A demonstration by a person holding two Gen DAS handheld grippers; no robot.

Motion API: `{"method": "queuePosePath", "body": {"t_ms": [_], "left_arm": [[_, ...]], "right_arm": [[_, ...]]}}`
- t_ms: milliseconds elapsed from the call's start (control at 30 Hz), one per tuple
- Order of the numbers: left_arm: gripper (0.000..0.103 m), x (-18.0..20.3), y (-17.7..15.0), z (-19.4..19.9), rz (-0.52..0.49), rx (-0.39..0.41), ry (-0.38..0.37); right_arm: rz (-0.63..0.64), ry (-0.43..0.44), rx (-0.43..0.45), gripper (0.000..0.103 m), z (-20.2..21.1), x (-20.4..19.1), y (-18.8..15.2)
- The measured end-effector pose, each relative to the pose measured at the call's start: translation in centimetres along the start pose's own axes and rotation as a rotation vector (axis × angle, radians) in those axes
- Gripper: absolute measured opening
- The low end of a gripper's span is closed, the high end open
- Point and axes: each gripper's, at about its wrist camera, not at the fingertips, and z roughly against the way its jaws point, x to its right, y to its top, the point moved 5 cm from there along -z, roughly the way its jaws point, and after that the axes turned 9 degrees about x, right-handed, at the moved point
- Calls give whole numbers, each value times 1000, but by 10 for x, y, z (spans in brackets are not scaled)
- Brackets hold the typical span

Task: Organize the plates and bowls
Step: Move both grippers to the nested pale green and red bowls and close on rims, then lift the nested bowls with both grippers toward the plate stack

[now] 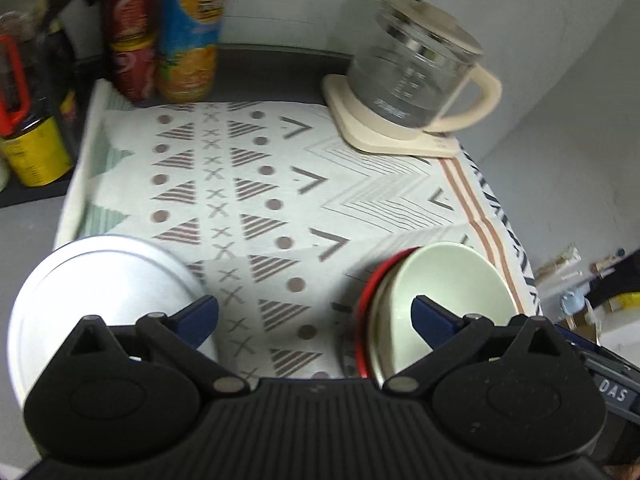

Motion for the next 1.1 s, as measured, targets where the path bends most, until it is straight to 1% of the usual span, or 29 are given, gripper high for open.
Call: {"method": "queuePosePath", "body": {"t_ms": [33,133,167,233,267,333,367,400,467,600,633,667,700,733,767,800,833,867,933,1000,1100], "left_arm": [[101,3,-1,-4,-11,-9,-7],[100,12,-5,-16,-37,-40,-25],[100,15,-7,-21,-46,-49,-20],[98,18,-11,-29,-53,-67,-26],[95,20,-13,-33,-56,-76,-33],[93,21,-17,-39,-64,-94,-28],[90,21,-18,-42,-66,-100,-27],[85,22,-20,-45,-66,-108,-33],[77,22,-23,-51,-64,-132,-46],[65,22,-30,-60,-59,-165,-58],[62,21,-31,-62,-53,-174,-57],[57,21,-33,-65,-49,-183,-53],[53,20,-34,-67,-44,-191,-54],[51,21,-35,-68,-37,-196,-63],[45,22,-37,-70,-30,-202,-71],[39,23,-38,-71,-20,-211,-80],[37,24,-40,-74,-6,-223,-88],[30,25,-41,-76,13,-234,-99],[29,28,-43,-76,13,-236,-92],[29,32,-43,-74,-12,-227,-83],[29,32,-43,-69,-19,-218,-77]], "right_arm": [[-6,-8,-6,101,-1,4,-2],[-18,-21,-34,89,-7,13,-8],[-30,-22,-50,84,-10,16,-12],[-49,-27,-78,79,-15,21,-18],[-57,-32,-91,79,-18,24,-21],[-73,-32,-113,76,-23,28,-27],[-79,-30,-128,71,-26,29,-31],[-84,-28,-142,68,-28,30,-34],[-96,-21,-163,64,-33,32,-39],[-110,-22,-200,60,-39,35,-46],[-114,-20,-210,57,-41,36,-46],[-121,-16,-225,53,-42,37,-48],[-131,-10,-236,50,-44,39,-50],[-145,10,-238,46,-45,39,-51],[-153,32,-243,40,-46,38,-50],[-150,36,-249,40,-48,37,-50],[-138,34,-253,40,-49,36,-49],[-124,30,-256,40,-50,35,-47],[-111,26,-261,38,-51,34,-47],[-121,27,-261,32,-50,37,-47],[-149,59,-251,30,-47,41,-49]]}}
